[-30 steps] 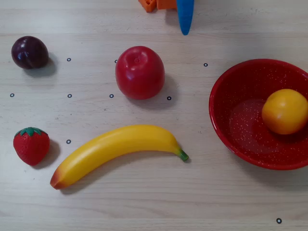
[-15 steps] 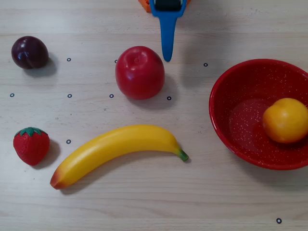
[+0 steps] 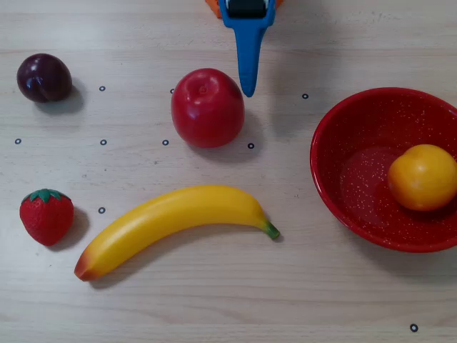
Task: Put the peach in the red bowl.
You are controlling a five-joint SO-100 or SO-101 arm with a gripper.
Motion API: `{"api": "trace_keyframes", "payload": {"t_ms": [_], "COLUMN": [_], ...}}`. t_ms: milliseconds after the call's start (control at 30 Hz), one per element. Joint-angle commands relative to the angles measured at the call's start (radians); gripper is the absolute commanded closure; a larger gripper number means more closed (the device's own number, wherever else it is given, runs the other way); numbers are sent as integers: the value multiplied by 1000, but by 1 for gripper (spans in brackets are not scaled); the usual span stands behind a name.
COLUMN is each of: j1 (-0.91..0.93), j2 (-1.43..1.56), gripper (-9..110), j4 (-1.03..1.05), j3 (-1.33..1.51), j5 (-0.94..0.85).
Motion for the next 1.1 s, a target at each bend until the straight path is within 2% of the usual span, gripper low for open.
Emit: {"api": "trace_keyframes", "payload": {"t_ms": [0, 1067], "j1": [-3, -8], "j2": [15, 14], "gripper": [101, 101], "j4": [63, 72], "j3": [9, 9], "j5": [-8, -14]}}
